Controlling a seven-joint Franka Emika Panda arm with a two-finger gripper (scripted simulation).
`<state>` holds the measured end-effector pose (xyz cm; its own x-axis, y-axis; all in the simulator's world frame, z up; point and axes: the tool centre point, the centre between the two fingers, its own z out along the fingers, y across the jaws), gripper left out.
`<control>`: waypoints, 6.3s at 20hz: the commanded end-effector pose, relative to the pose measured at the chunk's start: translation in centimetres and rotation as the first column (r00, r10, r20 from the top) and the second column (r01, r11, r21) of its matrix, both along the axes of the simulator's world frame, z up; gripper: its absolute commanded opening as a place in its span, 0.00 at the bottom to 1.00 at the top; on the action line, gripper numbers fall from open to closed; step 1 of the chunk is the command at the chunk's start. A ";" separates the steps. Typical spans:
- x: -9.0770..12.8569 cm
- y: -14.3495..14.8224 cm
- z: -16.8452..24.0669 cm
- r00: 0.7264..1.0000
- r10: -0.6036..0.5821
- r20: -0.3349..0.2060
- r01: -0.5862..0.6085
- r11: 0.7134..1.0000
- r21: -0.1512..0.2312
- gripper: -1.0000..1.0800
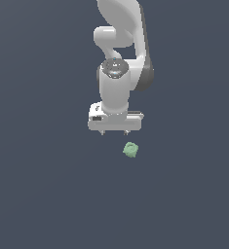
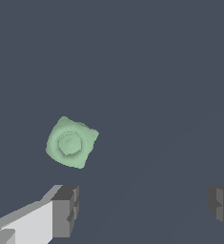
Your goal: Pick up the object and move it to a goal position.
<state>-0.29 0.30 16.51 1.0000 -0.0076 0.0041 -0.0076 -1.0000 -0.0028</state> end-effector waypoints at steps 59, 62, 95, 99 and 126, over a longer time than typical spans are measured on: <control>1.6 8.0 -8.9 0.912 -0.410 -0.004 0.410 0.912 -0.003 0.96; 1.6 8.0 -10.6 0.911 -0.412 -0.004 0.412 0.911 -0.003 0.96; -0.3 7.8 -8.6 0.911 -0.413 -0.004 0.413 0.911 -0.003 0.00; -1.6 7.7 -5.9 0.911 -0.413 -0.004 0.413 0.911 -0.002 0.00; -12.5 6.7 17.5 0.911 -0.413 -0.004 0.413 0.911 -0.003 0.00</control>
